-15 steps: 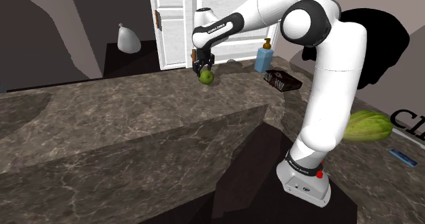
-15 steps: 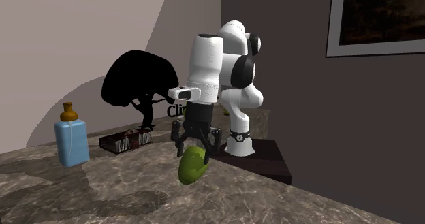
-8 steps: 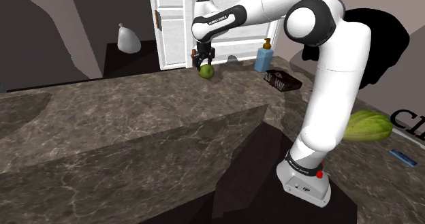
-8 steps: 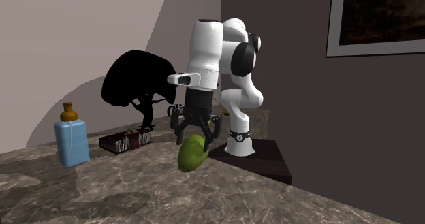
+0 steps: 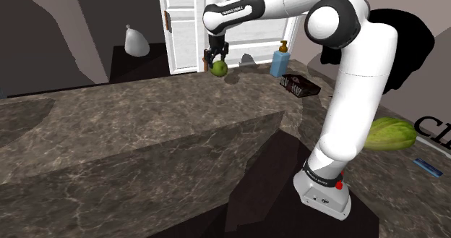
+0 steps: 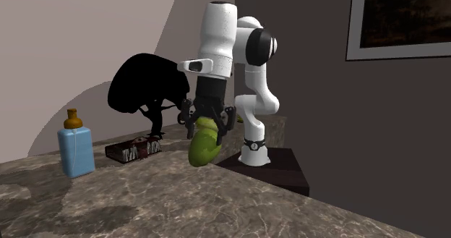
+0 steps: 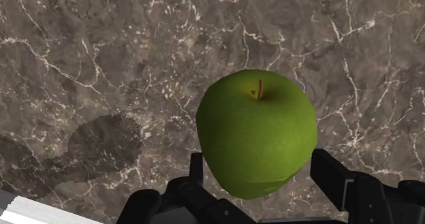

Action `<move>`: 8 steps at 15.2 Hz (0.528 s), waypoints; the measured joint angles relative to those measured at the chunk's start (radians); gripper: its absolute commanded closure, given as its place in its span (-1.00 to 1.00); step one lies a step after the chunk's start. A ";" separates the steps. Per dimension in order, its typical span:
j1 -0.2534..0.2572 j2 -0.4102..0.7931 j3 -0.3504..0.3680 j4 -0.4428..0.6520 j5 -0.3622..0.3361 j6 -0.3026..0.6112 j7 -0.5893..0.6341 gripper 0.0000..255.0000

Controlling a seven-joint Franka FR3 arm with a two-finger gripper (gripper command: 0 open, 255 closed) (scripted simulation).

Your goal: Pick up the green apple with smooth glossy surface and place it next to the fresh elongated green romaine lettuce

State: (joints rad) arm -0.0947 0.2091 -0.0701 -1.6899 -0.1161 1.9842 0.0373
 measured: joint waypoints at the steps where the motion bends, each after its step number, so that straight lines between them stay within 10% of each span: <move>1: 0.000 -0.001 0.000 0.013 0.001 -0.014 -0.002 1.00; 8: 0.001 -0.009 0.001 0.097 0.004 -0.106 -0.010 1.00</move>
State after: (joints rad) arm -0.0933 0.1998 -0.0692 -1.5926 -0.1125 1.8780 0.0269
